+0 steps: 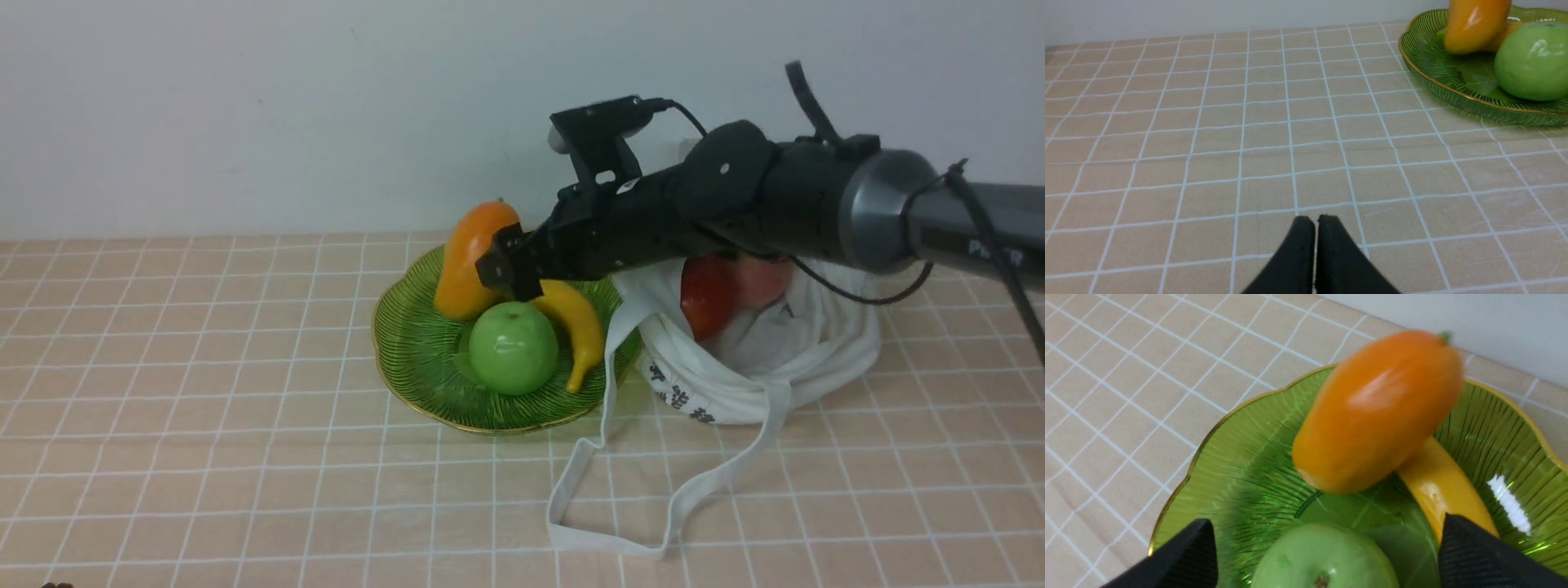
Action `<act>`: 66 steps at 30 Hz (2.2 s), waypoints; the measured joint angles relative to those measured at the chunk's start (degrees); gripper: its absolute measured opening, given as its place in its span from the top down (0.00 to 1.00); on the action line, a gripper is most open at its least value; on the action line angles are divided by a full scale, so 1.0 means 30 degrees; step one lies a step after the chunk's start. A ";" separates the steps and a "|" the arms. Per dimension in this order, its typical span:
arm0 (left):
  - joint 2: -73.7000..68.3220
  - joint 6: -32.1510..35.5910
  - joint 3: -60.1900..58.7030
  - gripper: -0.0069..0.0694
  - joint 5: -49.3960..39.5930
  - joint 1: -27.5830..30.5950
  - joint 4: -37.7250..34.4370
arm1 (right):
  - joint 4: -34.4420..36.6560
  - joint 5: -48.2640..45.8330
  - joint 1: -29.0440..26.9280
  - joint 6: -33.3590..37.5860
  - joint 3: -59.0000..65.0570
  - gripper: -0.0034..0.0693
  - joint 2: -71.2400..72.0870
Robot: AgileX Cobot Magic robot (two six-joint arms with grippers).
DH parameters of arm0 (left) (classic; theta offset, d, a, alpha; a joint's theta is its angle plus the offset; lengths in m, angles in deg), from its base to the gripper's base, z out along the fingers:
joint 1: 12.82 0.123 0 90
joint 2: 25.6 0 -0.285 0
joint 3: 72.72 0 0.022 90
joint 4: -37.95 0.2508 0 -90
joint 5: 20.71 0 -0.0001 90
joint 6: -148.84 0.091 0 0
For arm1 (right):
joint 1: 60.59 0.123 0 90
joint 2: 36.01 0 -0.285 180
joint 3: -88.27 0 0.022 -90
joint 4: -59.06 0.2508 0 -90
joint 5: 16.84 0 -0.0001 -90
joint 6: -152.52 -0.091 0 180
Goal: Take the fruit out of the bag on the brown coffee tablecloth and place them on the plate.
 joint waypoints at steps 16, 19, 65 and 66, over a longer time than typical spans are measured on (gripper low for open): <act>0.0000 0.0000 0.0000 0.92 0.0000 0.0000 0.0000 | -0.3277 -1.2154 -0.3222 -0.2360 -0.1744 0.93 0.8334; 0.0000 0.0000 0.0000 0.92 0.0000 0.0000 0.0000 | -0.4434 -1.3723 -0.3685 -0.3675 -0.1744 0.96 1.0352; 0.0000 0.0000 0.0000 0.92 0.0000 0.0000 0.0000 | -0.9607 0.8932 -0.3956 -1.1471 2.4316 0.97 3.0371; 0.0000 0.0000 0.0000 0.92 0.0000 0.0000 0.0000 | -0.9607 0.8932 -0.3956 -1.1471 2.4316 0.97 3.0371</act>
